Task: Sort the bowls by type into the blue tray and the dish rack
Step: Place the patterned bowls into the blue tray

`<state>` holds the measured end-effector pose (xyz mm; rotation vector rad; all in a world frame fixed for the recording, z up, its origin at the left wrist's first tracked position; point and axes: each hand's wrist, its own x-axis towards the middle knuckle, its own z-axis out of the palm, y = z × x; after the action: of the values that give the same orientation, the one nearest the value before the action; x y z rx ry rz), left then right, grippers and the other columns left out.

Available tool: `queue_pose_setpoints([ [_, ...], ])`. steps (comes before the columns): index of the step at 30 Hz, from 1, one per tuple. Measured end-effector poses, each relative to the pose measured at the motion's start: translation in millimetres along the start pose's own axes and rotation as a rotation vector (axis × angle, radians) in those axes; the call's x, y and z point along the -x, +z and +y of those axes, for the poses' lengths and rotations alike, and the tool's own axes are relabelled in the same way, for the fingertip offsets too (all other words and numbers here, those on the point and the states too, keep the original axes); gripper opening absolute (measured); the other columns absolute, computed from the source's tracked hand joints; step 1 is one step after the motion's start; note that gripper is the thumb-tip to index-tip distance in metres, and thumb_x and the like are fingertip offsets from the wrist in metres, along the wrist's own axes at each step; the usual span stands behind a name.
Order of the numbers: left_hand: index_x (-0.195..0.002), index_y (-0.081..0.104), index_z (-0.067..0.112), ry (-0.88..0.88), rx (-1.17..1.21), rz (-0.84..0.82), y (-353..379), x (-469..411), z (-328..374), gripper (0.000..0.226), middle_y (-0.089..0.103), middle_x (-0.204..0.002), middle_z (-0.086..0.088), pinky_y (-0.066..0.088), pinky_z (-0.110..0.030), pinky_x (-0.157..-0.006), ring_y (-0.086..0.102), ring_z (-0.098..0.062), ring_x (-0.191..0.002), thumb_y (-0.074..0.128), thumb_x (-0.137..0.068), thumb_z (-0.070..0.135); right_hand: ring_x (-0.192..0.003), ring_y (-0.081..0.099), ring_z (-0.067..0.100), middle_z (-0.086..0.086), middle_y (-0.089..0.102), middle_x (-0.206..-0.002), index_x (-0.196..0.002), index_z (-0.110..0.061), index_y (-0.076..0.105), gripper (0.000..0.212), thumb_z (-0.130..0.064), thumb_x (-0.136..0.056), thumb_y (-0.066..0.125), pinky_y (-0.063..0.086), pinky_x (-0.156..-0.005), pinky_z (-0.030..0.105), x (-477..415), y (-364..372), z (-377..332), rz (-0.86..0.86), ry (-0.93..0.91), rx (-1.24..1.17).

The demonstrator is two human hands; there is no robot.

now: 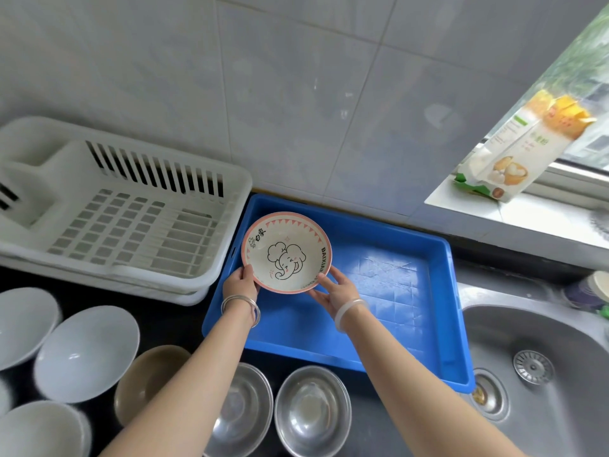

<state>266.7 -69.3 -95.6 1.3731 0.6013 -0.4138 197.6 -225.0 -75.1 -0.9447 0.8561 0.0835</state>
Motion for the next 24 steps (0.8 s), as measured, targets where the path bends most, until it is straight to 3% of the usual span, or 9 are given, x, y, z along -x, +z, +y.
queue_pose_setpoints([
  [4,-0.101,0.061,0.008,0.011,0.021,-0.009,4.0,-3.8,0.0,0.021,0.061,-0.079,-0.004,0.044,-0.028,-0.082,0.058,-0.016,-0.078,0.043,-0.097,0.018,-0.063,0.072,0.021,0.018,0.062,-0.119,-0.136,-0.018,0.042,0.045,-0.005,-0.094,0.05,0.06,-0.064,0.024,-3.6,3.8,-2.2,0.014,-0.018,-0.015],
  [10,-0.117,0.06,0.006,0.026,-0.013,0.018,8.9,-5.2,0.5,0.03,0.061,-0.102,-0.01,0.046,-0.033,-0.089,0.056,-0.023,-0.094,0.043,-0.097,0.021,-0.062,0.072,0.021,0.019,0.06,-0.124,-0.135,-0.017,0.042,0.044,-0.005,-0.094,0.05,0.059,-0.056,0.024,-4.5,6.7,-4.8,0.051,-0.011,-0.033],
  [14,-0.116,0.062,0.008,0.078,-0.099,0.034,8.0,-0.7,-0.1,0.029,0.064,-0.111,-0.014,0.048,-0.038,-0.094,0.059,-0.026,-0.1,0.044,-0.096,0.019,-0.081,0.068,0.03,0.02,0.058,-0.127,-0.137,-0.016,0.041,0.045,-0.006,-0.095,0.049,0.06,-0.064,0.027,-2.3,9.3,-5.8,0.062,-0.022,0.004],
  [18,-0.121,0.06,0.014,0.168,-0.207,0.028,7.1,15.8,-4.5,0.031,0.065,-0.117,-0.011,0.046,-0.044,-0.1,0.059,-0.028,-0.11,0.046,-0.093,0.013,-0.103,0.064,0.031,0.011,0.053,-0.134,-0.14,-0.02,0.039,0.044,-0.019,-0.097,0.047,0.054,-0.078,0.03,3.5,10.7,-7.1,0.076,-0.019,0.163],
  [20,-0.119,0.06,0.016,0.187,-0.25,0.014,5.9,27.4,-7.6,0.029,0.066,-0.118,-0.009,0.047,-0.04,-0.098,0.061,-0.027,-0.107,0.047,-0.093,0.015,-0.106,0.062,0.029,0.007,0.052,-0.135,-0.138,-0.02,0.043,0.041,-0.027,-0.097,0.046,0.053,-0.077,0.028,11.1,8.5,-7.8,0.06,-0.029,0.239],
  [24,-0.118,0.06,0.02,0.171,-0.317,-0.034,6.7,58.8,-9.3,0.029,0.064,-0.124,-0.004,0.045,-0.038,-0.096,0.06,-0.028,-0.111,0.049,-0.091,0.021,-0.111,0.059,0.029,0.008,0.053,-0.133,-0.13,-0.018,0.047,0.036,-0.03,-0.097,0.042,0.049,-0.09,0.035,32.1,-8.1,-10.4,0.061,-0.082,0.379],
])
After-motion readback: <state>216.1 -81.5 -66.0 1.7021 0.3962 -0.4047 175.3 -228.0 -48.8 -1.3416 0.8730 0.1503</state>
